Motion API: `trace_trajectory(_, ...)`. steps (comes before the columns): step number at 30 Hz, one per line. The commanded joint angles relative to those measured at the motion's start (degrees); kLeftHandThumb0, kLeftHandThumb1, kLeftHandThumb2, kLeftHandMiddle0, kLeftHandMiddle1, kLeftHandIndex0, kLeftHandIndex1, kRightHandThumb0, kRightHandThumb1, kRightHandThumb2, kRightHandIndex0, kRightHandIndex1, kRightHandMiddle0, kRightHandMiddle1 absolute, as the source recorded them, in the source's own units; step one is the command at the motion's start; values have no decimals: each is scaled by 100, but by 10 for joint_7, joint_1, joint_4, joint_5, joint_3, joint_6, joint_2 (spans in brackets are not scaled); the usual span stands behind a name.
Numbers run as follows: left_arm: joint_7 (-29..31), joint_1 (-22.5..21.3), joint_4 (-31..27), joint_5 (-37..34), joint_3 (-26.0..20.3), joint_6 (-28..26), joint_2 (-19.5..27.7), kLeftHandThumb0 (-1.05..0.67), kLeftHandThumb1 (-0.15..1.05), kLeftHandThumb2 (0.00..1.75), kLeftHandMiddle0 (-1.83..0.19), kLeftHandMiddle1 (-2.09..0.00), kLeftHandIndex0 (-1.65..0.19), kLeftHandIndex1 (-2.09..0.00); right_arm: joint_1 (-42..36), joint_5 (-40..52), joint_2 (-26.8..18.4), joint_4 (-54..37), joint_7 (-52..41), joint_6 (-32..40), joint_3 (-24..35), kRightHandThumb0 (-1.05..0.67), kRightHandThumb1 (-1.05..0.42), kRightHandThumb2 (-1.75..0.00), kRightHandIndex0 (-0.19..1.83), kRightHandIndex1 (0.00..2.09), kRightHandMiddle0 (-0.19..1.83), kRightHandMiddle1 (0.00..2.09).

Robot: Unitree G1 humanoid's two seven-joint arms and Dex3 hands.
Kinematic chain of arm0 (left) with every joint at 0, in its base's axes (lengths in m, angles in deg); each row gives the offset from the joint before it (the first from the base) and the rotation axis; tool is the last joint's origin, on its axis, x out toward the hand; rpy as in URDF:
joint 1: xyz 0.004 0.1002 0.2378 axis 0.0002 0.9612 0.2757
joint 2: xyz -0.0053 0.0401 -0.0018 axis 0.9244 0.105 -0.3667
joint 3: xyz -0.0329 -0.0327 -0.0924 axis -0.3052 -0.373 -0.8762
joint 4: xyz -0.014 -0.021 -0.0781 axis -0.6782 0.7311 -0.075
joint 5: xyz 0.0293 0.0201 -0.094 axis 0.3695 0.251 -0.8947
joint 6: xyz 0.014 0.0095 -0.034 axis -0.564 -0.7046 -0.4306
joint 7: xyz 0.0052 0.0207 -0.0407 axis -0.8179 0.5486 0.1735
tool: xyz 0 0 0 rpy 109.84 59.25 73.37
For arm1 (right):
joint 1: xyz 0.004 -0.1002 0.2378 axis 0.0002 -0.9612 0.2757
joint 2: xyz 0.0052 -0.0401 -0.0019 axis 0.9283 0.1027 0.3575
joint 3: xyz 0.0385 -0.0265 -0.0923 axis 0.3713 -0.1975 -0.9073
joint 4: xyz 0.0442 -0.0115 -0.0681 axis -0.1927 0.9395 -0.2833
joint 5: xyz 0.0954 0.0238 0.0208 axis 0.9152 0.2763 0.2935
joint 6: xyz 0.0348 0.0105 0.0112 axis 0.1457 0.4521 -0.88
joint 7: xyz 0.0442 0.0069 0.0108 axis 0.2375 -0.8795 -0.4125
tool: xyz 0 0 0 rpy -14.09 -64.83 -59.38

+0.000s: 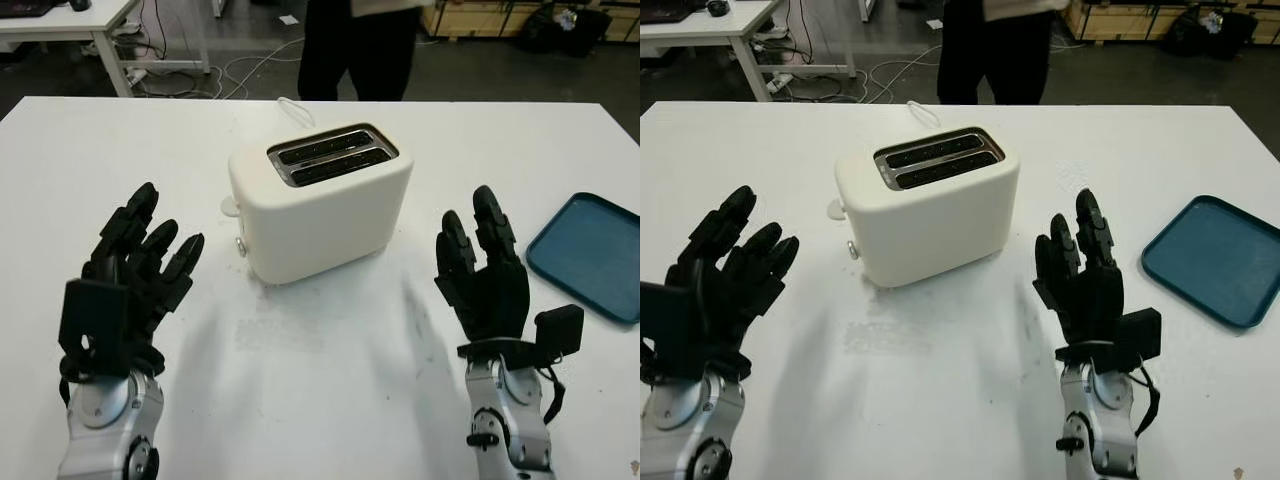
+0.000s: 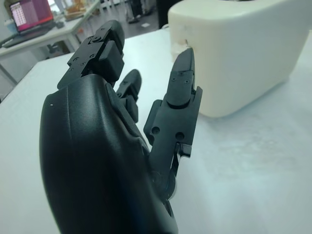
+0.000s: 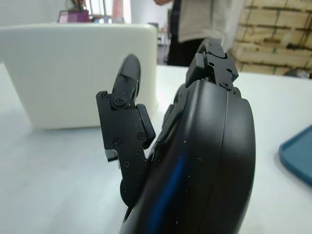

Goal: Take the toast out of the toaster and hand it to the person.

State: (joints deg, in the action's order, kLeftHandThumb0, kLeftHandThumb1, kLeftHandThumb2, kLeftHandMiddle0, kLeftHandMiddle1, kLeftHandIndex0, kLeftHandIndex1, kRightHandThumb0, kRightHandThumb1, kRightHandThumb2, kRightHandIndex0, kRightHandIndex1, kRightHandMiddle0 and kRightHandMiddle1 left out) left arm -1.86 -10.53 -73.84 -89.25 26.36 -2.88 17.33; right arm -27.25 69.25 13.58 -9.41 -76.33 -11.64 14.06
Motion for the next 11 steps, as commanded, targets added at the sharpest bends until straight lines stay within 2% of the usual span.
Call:
trace_trajectory(1,7,9,13,-13,4,24,-12,-1,92,23,-21,-40,-34,0,-3,-1,2,-9,-2,13,-6,6,-92,-56,0,0,1,1)
trace_trajectory(4,16,8,23,-11,10,40,2,7,91,22,-20,-40,-33,0,-3,-17,-3,-10,-2,17,-12,7,-92,-57,0,0,2,1)
trace_trajectory(11,28,1,40,-15,9,59,8,4,88,22,-20,-40,-33,-1,-5,-40,-6,-3,-2,4,-16,15,-92,-54,0,0,3,1)
